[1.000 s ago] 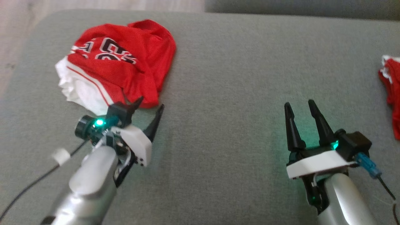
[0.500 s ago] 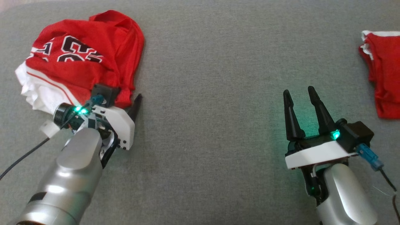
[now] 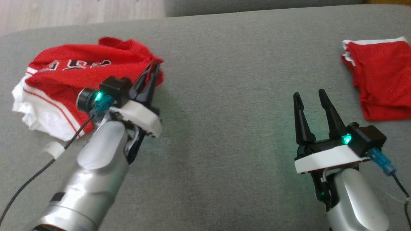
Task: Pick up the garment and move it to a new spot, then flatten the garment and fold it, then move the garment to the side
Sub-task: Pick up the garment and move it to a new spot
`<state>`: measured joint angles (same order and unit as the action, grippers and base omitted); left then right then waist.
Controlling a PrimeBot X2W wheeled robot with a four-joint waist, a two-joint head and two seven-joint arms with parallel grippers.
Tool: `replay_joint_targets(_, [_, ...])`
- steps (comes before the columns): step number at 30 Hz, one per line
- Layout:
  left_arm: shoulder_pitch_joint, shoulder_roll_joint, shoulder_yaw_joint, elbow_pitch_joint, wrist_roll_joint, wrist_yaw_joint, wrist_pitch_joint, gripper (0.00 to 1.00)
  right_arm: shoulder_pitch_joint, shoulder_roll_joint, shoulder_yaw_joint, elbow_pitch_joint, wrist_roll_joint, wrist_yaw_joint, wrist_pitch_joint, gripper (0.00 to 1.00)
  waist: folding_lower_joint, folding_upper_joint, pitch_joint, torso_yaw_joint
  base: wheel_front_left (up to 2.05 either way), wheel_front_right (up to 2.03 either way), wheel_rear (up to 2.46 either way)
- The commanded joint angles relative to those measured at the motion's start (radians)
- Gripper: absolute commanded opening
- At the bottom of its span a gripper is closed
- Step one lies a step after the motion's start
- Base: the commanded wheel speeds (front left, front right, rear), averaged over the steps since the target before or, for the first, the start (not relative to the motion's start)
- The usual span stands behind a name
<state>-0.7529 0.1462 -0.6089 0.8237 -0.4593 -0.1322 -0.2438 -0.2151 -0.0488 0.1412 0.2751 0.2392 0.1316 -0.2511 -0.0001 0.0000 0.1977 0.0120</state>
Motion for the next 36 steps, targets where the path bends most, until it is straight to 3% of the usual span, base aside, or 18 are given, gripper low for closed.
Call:
replay_joint_targets(1, [-0.033, 0.006, 0.038, -0.073, -0.005, 0.002, -0.014, 0.0, -0.017, -0.001, 0.022, -0.031, 0.011, -0.001, -0.011, 1.0, 0.0001, 0.0, -0.012, -0.025, 0.0, 0.0, 0.0])
replay_joint_targets(8, [-0.028, -0.057, 0.022, -0.241, 0.011, 0.008, -0.018, 0.0, -0.022, -0.001, 0.046, -0.038, 0.033, -0.001, -0.011, 1.0, 0.0001, 0.0, 0.011, -0.104, 0.0, 0.0, 0.0])
replay_joint_targets(20, [-0.106, -0.095, -0.07, -0.335, 0.002, 0.039, -0.018, 0.0, -0.057, -0.001, 0.057, -0.064, 0.078, -0.001, -0.011, 1.0, 0.0001, 0.0, 0.086, -0.255, 0.0, 0.0, 0.0])
replay_joint_targets(21, [-0.109, -0.095, -0.085, -0.343, -0.012, 0.044, -0.018, 1.0, -0.058, -0.001, 0.056, -0.065, 0.081, -0.001, -0.011, 1.0, 0.0001, 0.0, 0.09, -0.262, 0.0, 0.0, 0.0])
replay_joint_targets(28, [-0.106, -0.096, -0.143, -0.333, -0.05, 0.077, -0.018, 1.0, -0.059, -0.001, 0.028, -0.073, 0.078, -0.001, -0.011, 1.0, 0.0001, 0.0, 0.097, -0.232, 0.0, 0.0, 0.0])
replay_joint_targets(36, [-0.003, -0.073, -0.026, -0.328, -0.021, 0.085, -0.018, 1.0, -0.044, -0.001, 0.0, -0.061, 0.035, -0.001, -0.011, 1.0, 0.0001, 0.0, 0.024, -0.11, 0.0, 0.0, 0.0])
